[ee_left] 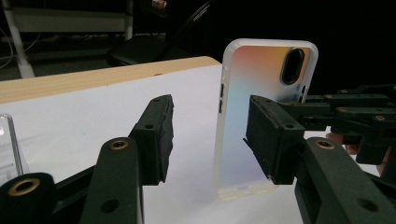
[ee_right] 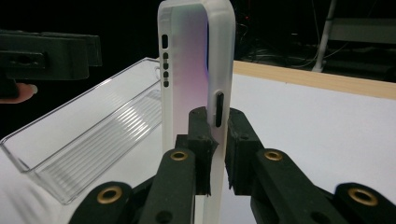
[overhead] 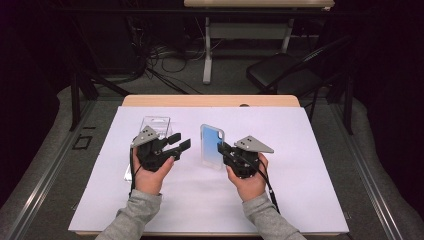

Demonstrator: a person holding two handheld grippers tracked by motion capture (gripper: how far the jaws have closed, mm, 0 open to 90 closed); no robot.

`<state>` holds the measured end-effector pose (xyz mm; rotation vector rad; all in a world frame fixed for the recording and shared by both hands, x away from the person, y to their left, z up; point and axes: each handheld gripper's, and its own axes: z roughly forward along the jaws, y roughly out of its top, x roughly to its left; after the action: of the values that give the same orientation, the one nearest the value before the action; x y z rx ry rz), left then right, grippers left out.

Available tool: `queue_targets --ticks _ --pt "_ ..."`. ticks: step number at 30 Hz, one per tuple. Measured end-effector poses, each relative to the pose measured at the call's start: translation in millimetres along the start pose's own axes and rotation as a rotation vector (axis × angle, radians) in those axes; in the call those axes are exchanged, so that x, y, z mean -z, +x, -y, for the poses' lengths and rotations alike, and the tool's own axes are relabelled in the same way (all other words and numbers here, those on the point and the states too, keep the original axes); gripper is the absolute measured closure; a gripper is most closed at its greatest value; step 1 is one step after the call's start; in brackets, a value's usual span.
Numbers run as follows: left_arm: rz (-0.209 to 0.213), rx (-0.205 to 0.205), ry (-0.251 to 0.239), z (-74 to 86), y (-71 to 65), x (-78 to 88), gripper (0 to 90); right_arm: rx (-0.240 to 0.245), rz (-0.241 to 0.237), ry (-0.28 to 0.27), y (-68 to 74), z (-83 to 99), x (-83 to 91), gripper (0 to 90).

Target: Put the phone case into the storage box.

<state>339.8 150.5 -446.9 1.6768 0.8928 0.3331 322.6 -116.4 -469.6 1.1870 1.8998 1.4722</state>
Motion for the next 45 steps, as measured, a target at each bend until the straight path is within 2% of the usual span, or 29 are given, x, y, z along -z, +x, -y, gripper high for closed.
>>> queue_targets --ticks 10,22,29,33,36,40,45 --pt "-0.017 -0.018 0.013 -10.3 -3.4 -18.1 52.5 0.011 0.045 0.006 -2.9 -2.0 -6.6 82.0" --pt "0.008 -0.034 0.036 -14.2 -8.3 -34.1 53.0 0.017 0.041 0.007 -5.0 -1.1 -6.1 82.0" --pt "0.039 -0.051 0.048 -14.4 -7.7 -36.3 53.0 0.027 0.019 0.007 -2.4 -0.1 -5.4 82.0" --pt "0.064 -0.076 0.044 -15.8 -6.8 -32.8 54.3 0.038 -0.008 0.003 -1.8 -0.8 -1.9 82.0" --pt "0.086 -0.069 0.04 -16.9 -5.6 -30.7 55.8 0.041 -0.026 0.003 -2.7 -1.8 0.7 82.0" --pt "0.106 -0.083 0.047 -18.1 -4.9 -28.4 57.8 0.037 -0.059 0.006 -4.1 -2.8 2.8 82.0" --pt "0.154 -0.089 0.05 -18.9 -3.4 -27.5 60.9 0.024 -0.098 0.016 -6.0 -3.6 4.5 82.0"
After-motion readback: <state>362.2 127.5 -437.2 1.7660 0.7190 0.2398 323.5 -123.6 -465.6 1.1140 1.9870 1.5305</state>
